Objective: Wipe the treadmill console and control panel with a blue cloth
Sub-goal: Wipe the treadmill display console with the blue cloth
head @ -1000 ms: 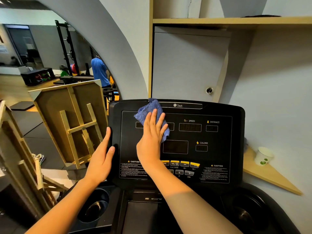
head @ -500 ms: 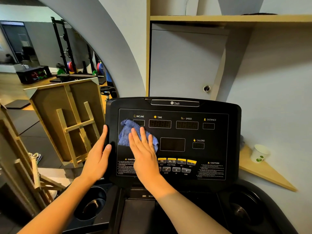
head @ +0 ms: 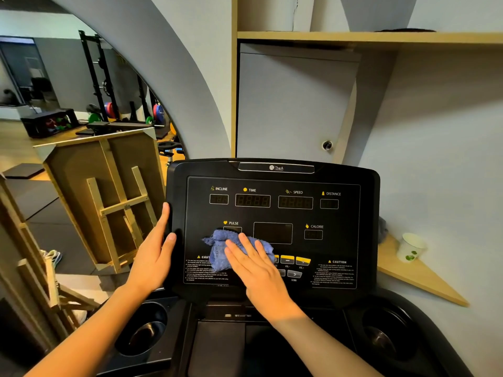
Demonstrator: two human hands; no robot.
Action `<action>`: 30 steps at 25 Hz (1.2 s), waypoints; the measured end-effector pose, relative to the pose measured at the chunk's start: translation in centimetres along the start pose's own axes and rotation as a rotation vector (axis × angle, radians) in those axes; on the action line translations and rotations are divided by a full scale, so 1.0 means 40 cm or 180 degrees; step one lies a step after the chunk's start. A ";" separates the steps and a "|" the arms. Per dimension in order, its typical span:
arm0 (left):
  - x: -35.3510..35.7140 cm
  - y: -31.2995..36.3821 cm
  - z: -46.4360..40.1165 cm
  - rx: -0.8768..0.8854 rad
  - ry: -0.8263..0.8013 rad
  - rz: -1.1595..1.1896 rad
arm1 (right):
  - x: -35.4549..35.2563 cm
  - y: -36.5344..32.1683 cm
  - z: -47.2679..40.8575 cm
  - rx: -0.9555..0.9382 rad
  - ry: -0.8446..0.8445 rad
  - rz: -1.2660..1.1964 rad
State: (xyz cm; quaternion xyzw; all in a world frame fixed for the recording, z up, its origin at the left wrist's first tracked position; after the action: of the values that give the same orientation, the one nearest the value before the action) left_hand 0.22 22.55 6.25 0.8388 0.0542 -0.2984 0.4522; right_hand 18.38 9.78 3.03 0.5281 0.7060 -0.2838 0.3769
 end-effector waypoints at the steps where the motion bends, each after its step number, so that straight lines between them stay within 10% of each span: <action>1: 0.001 0.000 0.000 -0.0007 -0.0011 0.0014 | -0.003 0.012 0.016 0.0016 -0.0024 0.0036; 15: 0.005 0.005 0.004 -0.0065 -0.0046 -0.0043 | -0.093 0.179 0.178 -0.0084 -0.0083 0.0444; 30: 0.004 0.005 0.003 -0.0063 -0.0064 -0.0035 | -0.261 0.314 -0.106 0.0200 0.0377 0.0676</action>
State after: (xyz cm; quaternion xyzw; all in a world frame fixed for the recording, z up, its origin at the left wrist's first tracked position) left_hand 0.36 22.31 6.25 0.8309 0.0572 -0.3088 0.4593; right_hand 31.11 11.13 14.04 0.6274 0.6578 -0.2326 0.3458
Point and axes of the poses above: each hand's wrist, its own z-axis away from the middle knuckle, its own x-axis out of the palm, y = z × x, the point moved 8 cm from there along -z, towards the middle knuckle, and after that the axes turned 5 degrees about -y, right-handed, at the moved point
